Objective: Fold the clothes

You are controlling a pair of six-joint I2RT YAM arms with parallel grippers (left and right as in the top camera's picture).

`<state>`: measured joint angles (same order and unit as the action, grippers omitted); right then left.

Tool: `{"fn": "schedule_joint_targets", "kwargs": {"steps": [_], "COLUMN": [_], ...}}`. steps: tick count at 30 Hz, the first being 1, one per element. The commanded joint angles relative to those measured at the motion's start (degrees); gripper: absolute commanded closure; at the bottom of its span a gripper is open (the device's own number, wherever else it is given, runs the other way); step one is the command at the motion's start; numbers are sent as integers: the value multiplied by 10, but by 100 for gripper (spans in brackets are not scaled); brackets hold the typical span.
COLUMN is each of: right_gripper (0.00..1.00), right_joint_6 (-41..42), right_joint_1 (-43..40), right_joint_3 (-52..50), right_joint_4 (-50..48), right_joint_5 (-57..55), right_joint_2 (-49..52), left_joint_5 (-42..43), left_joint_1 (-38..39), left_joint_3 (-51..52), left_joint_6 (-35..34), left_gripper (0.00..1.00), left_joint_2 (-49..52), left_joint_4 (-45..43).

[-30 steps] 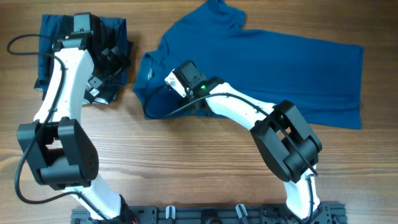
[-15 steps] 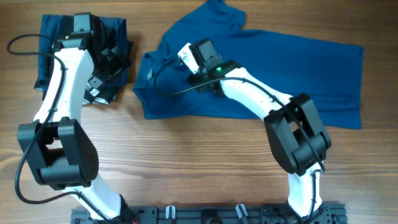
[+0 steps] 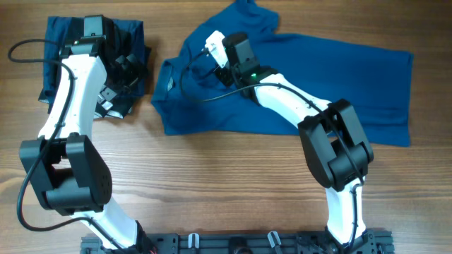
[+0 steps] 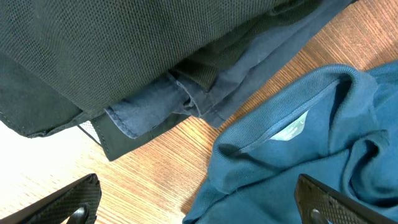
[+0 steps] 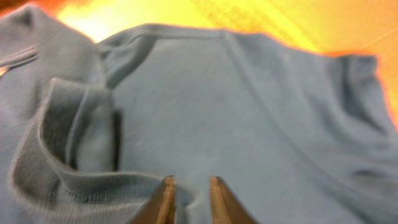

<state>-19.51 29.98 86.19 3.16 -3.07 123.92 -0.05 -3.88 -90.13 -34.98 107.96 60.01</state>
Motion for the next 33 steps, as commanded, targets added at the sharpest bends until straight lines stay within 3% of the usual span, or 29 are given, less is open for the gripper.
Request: {"fn": "schedule_joint_targets", "kwargs": {"steps": [1, 2, 4, 7, 9, 11, 13, 15, 17, 23, 33], "right_gripper": [52, 43, 40, 36, 39, 53, 76, 88, 96, 96, 95], "right_joint_6": [25, 40, 67, 151, 158, 158, 158, 164, 167, 170, 182], "right_joint_1": [-27, -34, -46, -63, -73, -77, -78, -78, -78, -78, -78], "right_joint_3": [12, 18, 33, 61, 69, 69, 69, 58, 22, -67, -133], "right_joint_4": [-43, -47, -28, 105, 217, 331, 450, 506, 506, 428, 328], "right_joint_5": [-12, -21, -26, -22, 16, 40, 40, 40, 40, 101, 89], "right_joint_2": [9, 3, -15, -72, -111, -138, -143, -136, -130, -127, -117], "left_joint_5": [3, 2, 2, 3, 3, 3, 3, 3, 3, 3, 3], "left_joint_1": [-4, -4, -4, -4, -4, -4, -4, -4, -4, -4, -4], "left_joint_3": [-1, -1, -1, -1, -1, -1, -1, -1, -1, -1, -1], "left_joint_6": [3, 3, 3, 3, 3, 3, 3, 3, 3, 3, 3], "left_gripper": [0, 0, 0, 0, 0, 0, 0, 0, 0, 0, 0], "left_joint_2": [7, 7, 7, 7, 7, 7, 7, 7, 7, 7, 7], "left_joint_4": [0, 0, 0, 0, 0, 0, 1, 1, 1, 1, 6]}}
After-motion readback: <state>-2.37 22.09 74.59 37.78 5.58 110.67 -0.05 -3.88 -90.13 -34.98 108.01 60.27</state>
